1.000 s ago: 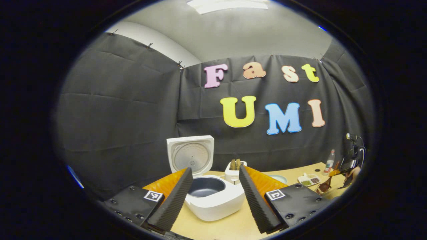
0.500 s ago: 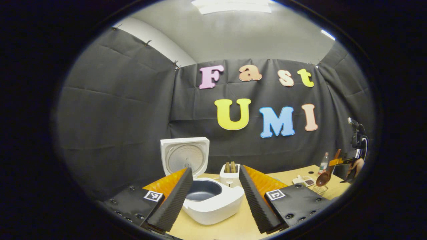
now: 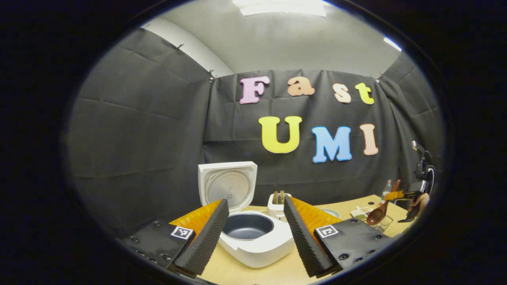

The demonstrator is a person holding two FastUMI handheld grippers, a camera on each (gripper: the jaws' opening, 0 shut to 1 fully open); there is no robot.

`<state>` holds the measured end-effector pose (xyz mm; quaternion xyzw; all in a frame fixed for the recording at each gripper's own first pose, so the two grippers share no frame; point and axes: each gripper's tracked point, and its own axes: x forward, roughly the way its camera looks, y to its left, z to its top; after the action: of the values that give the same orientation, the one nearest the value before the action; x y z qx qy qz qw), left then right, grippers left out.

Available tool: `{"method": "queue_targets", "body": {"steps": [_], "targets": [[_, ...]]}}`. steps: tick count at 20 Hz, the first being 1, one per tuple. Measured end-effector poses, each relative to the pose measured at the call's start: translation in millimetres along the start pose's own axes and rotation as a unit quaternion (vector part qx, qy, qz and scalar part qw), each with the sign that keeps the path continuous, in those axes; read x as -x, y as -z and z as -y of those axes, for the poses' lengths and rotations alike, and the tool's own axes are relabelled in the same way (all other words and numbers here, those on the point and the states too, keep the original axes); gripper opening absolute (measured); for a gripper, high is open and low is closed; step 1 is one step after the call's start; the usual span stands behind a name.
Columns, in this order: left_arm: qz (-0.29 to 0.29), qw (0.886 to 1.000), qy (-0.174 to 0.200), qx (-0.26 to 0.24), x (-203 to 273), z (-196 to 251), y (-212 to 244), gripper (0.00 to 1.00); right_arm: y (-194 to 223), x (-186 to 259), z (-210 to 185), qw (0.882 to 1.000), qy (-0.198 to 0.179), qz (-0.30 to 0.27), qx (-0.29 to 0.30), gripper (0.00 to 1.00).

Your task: Close the left gripper, press the button to open the rice cooker; take a wooden spoon from the chopstick holder with the right hand, scoop a spoonful of rice and pour it into the rice cooker, then put the wooden spoon back into the chopstick holder.

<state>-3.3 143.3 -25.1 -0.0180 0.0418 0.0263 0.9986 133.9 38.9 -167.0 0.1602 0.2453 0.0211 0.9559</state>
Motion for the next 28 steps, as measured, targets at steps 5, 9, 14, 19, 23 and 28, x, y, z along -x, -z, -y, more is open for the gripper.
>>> {"method": "queue_targets", "body": {"steps": [5, 9, 14, 19, 23, 28], "targets": [[-0.004, 1.0, -0.008, -0.011, 1, -30, 3, 0.97, 33, -15, -19, 1.0, 0.007, -0.017, 0.017, 0.12], [-0.009, 1.0, -0.017, -0.009, 5, -50, 9, 0.96, 58, -28, -23, 0.998, 0.024, -0.026, 0.043, 0.12], [-0.013, 0.999, -0.028, -0.009, 9, -66, 13, 0.96, 89, -42, -28, 0.996, 0.037, -0.041, 0.075, 0.12], [-0.019, 0.999, -0.027, -0.007, 10, -68, 19, 0.97, 97, -45, -40, 0.995, 0.033, -0.034, 0.089, 0.12], [-0.018, 1.0, -0.024, -0.004, 9, -67, 20, 0.98, 106, -43, -54, 0.996, 0.021, -0.038, 0.082, 0.12], [-0.016, 1.0, -0.022, -0.003, 11, -68, 19, 0.96, 117, -39, -70, 0.997, 0.001, -0.045, 0.071, 0.12]]}}
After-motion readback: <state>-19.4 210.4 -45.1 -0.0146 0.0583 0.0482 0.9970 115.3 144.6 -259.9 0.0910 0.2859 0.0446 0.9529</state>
